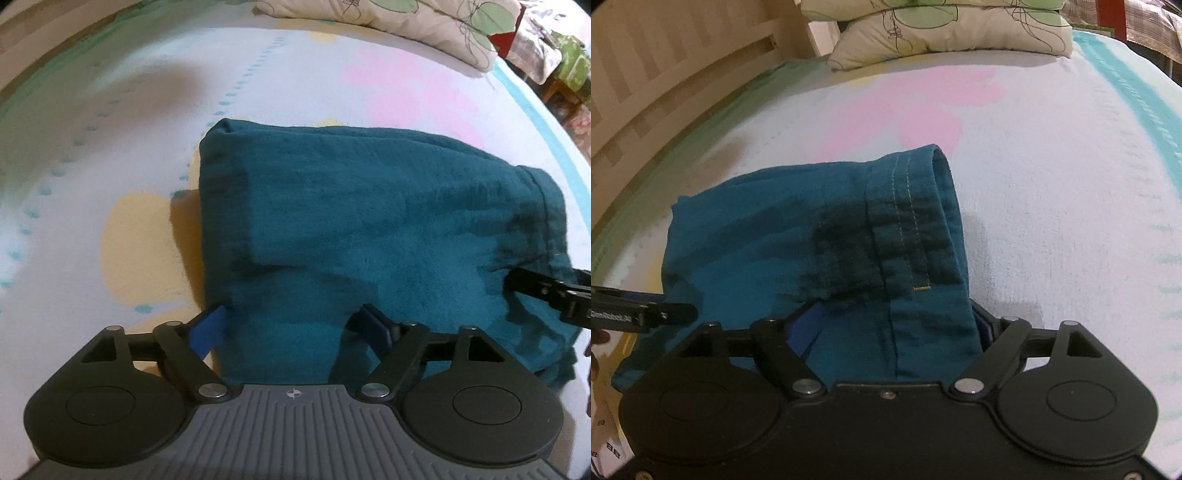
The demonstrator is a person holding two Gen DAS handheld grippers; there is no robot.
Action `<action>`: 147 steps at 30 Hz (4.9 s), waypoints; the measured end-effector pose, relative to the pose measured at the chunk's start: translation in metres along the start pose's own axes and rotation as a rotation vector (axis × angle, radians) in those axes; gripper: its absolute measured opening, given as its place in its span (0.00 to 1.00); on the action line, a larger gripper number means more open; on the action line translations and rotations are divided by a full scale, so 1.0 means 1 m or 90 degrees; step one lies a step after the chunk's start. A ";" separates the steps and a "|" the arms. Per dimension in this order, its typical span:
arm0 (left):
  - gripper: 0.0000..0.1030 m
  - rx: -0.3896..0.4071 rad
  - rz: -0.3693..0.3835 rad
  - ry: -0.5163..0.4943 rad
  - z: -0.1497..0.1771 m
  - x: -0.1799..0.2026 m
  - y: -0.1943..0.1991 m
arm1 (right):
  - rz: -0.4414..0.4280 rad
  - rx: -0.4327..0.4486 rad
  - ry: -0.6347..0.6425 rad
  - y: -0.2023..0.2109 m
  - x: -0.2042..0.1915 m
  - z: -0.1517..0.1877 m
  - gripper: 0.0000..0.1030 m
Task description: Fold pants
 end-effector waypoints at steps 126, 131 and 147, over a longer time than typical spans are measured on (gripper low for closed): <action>0.12 0.032 -0.046 0.271 0.004 -0.210 -0.001 | 0.039 0.057 0.115 -0.103 -0.137 -0.086 0.38; 0.12 0.022 -0.041 0.262 0.024 -0.191 0.000 | 0.041 0.112 0.165 -0.086 -0.156 -0.081 0.36; 0.07 0.027 -0.038 0.219 0.066 -0.171 0.013 | 0.002 0.008 0.119 -0.095 -0.120 -0.038 0.25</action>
Point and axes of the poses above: each gripper's, at about its wrist camera, not at the fingertips, and y roughly against the way its jaws point, x to its right, z to its underside, the point moved 7 cm from there along -y, roughly the way its jaws point, and after that the axes turned 14 degrees about -z, right-handed, at the moved point
